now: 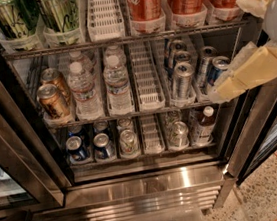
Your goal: Pick coke can from top shelf of fridge
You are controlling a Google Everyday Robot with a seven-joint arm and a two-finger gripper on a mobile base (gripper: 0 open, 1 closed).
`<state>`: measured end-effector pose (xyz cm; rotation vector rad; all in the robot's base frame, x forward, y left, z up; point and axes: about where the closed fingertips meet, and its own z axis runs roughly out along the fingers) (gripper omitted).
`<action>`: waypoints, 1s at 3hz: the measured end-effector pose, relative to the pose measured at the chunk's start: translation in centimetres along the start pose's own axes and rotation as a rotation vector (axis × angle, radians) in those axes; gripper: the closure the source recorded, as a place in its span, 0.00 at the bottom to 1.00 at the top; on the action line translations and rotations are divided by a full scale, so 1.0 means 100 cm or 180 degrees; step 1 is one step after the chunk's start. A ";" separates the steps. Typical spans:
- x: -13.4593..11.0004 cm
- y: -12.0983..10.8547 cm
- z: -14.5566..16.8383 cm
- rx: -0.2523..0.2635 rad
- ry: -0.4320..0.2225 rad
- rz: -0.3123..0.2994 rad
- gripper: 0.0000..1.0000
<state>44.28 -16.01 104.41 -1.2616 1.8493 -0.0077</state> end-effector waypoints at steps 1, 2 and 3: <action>0.000 0.000 0.000 0.0000 0.0000 0.0000 0.00; -0.005 0.000 0.000 0.0094 -0.0036 0.0028 0.00; -0.006 0.000 0.007 0.0389 -0.0005 0.0206 0.00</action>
Offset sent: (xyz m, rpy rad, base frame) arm 0.0072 0.0034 -0.0052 0.0374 -0.0329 -0.0522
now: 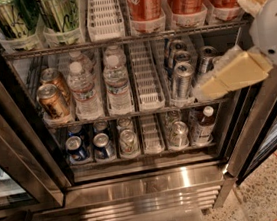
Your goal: Pick coke can from top shelf of fridge
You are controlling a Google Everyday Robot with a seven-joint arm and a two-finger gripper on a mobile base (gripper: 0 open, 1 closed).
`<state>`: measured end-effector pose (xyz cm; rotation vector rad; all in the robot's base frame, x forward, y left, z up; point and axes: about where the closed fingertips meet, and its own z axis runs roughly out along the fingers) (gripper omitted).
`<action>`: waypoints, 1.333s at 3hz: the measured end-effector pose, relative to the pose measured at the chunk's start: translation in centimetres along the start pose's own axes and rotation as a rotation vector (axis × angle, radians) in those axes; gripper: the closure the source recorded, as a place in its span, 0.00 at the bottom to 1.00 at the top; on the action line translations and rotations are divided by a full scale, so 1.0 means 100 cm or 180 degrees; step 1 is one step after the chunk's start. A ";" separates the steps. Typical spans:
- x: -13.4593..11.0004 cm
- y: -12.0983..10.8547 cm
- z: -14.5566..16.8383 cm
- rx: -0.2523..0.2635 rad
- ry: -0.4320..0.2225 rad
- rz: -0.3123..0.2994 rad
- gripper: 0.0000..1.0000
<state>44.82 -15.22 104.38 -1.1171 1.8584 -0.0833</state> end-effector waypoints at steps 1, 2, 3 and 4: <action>-0.006 -0.010 0.014 0.0415 -0.0036 0.0235 0.00; -0.009 -0.031 0.017 0.0859 -0.0130 0.0429 0.00; -0.015 -0.051 0.019 0.1152 -0.0346 0.0602 0.00; -0.017 -0.062 0.024 0.1297 -0.0572 0.0801 0.00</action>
Offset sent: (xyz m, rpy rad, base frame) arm 0.0666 -0.0230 0.0080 0.1659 -0.2650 -0.4074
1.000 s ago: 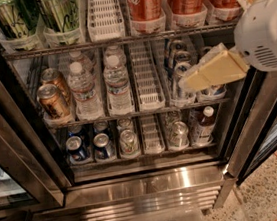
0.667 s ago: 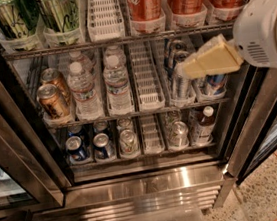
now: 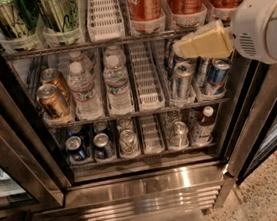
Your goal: Pick coke can from top shelf of fridge
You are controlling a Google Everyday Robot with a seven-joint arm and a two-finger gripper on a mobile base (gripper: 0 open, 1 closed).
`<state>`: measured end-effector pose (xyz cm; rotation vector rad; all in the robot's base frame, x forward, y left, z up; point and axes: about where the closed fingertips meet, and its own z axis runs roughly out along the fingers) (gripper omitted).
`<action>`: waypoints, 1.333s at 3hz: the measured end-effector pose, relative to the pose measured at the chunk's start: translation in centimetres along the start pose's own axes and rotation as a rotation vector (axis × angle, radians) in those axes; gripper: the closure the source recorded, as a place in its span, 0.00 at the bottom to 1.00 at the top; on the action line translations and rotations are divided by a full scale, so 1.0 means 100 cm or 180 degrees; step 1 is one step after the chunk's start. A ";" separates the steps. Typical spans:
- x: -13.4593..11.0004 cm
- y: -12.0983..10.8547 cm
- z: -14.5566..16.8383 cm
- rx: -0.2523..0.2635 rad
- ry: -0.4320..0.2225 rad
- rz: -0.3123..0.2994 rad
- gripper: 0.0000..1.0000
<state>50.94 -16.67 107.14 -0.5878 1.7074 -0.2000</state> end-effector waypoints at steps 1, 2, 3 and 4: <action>0.000 0.001 0.015 -0.0014 -0.0146 0.0230 0.00; -0.002 0.009 0.029 -0.0118 -0.0216 0.0343 0.00; -0.005 0.010 0.028 -0.0092 -0.0250 0.0356 0.00; -0.006 0.010 0.028 -0.0046 -0.0305 0.0400 0.00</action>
Offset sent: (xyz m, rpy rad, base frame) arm 0.0241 -0.0004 -0.0299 0.1750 -0.0065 0.0795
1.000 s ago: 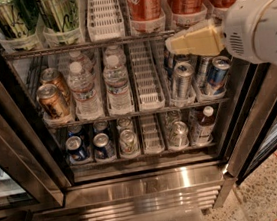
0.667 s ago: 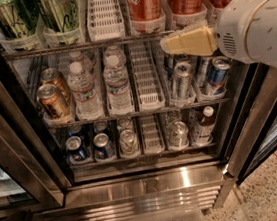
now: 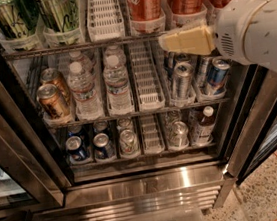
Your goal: Pick coke can from top shelf of fridge
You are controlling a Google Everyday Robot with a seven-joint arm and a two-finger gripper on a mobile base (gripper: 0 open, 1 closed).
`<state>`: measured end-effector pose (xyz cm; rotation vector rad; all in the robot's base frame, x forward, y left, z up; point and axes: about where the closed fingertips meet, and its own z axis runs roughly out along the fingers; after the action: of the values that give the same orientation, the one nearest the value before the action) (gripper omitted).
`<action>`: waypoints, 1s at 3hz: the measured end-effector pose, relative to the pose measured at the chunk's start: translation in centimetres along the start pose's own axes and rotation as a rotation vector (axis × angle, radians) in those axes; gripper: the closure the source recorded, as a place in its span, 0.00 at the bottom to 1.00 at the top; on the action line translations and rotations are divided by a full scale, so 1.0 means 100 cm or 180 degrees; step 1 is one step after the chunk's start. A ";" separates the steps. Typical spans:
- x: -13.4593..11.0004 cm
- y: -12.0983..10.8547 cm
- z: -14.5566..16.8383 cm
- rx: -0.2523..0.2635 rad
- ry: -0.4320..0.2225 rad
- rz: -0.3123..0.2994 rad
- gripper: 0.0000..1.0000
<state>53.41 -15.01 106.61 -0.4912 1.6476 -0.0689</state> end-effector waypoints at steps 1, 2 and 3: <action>0.000 0.001 0.003 0.0023 -0.0058 0.0038 0.00; 0.001 -0.001 0.008 0.0055 -0.0123 0.0091 0.01; 0.003 -0.005 0.010 0.0106 -0.0183 0.0130 0.02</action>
Offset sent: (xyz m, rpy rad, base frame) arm 0.0212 0.0010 -0.0094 0.0666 -0.0484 -0.0234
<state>54.51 -15.34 106.31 -0.4304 1.5972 -0.0514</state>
